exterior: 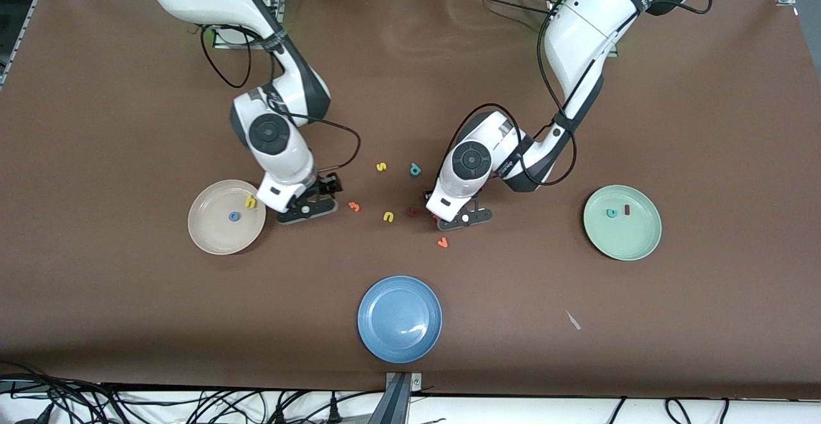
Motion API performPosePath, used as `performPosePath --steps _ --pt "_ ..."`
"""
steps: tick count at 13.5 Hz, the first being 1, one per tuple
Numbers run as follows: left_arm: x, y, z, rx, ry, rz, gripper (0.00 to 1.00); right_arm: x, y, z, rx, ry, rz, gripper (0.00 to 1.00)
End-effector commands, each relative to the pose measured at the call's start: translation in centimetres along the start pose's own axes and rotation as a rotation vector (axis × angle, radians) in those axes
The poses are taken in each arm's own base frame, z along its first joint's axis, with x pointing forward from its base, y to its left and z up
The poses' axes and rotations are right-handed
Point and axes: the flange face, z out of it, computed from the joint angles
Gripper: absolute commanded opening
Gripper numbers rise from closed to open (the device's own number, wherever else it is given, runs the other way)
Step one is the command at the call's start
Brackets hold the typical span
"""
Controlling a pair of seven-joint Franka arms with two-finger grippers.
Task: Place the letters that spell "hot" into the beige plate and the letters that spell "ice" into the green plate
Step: 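Grasp the orange letters with the right and left grippers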
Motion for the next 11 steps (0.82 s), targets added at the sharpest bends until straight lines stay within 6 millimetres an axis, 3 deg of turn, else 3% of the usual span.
performPosePath --steps 1,3,5,7,11 --pt "0.0 0.7 0.3 0.027 0.038 0.025 0.63 1.3 -2.2 2.0 0.035 0.033 0.006 0.92" --pt "-0.2 0.9 0.5 0.027 0.036 0.025 0.61 0.8 -4.3 3.5 0.046 0.048 0.009 0.91" --pt "-0.9 1.5 0.5 0.026 0.032 0.032 0.49 0.3 -6.1 4.6 0.051 0.059 0.023 0.90" --pt "-1.0 1.5 0.5 0.028 0.034 0.036 0.40 0.2 -6.1 5.0 0.050 0.060 0.024 0.88" --pt "-0.8 1.4 0.5 0.030 0.037 0.038 0.27 0.1 -6.2 5.5 0.035 0.071 -0.004 0.61"
